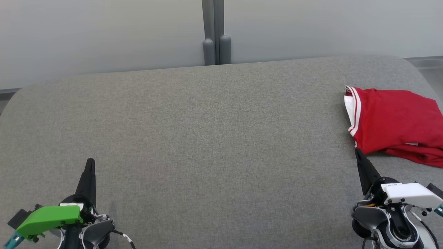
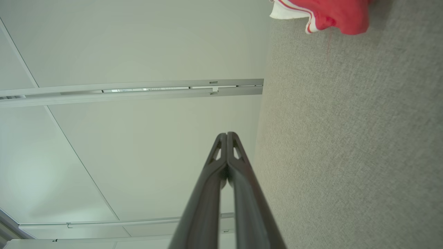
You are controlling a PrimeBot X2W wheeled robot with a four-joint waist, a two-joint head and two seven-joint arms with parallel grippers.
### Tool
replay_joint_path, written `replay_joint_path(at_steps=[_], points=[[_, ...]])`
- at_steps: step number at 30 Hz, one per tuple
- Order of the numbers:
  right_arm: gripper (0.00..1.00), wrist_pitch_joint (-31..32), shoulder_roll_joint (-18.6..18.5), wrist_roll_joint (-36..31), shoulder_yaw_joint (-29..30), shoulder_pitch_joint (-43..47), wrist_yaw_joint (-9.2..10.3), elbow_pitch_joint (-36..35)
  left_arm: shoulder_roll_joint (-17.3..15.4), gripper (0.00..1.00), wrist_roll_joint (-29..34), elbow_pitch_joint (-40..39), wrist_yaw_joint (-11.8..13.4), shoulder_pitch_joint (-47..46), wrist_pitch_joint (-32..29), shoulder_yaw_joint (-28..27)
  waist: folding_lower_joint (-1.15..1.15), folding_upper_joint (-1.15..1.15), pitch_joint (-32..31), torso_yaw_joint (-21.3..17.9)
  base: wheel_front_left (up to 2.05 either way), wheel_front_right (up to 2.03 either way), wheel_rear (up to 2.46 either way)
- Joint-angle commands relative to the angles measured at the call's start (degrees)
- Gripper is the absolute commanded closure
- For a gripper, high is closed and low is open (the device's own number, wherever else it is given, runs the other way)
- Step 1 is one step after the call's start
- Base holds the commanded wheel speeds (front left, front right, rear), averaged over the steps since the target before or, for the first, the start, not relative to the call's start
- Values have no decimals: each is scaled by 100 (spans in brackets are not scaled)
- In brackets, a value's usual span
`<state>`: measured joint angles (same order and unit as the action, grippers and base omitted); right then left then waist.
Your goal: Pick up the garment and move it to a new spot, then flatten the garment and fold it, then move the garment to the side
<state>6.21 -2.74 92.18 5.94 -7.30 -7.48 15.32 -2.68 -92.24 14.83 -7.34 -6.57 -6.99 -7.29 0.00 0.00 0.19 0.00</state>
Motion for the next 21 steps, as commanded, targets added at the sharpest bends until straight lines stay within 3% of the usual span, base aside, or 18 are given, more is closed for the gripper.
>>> replay_joint_path(at_steps=[1, 21], points=[[100, 17, -26, 36, 4, -30, -2, -28, -38, 100, -5, -24, -33, -71, -3, -18, 0, 0, 0, 0, 0, 0, 0], [100, 16, -26, 36, 4, -30, -2, -28, -38, 100, -5, -24, -33, -71, -2, -18, 0, 0, 0, 0, 0, 0, 0]])
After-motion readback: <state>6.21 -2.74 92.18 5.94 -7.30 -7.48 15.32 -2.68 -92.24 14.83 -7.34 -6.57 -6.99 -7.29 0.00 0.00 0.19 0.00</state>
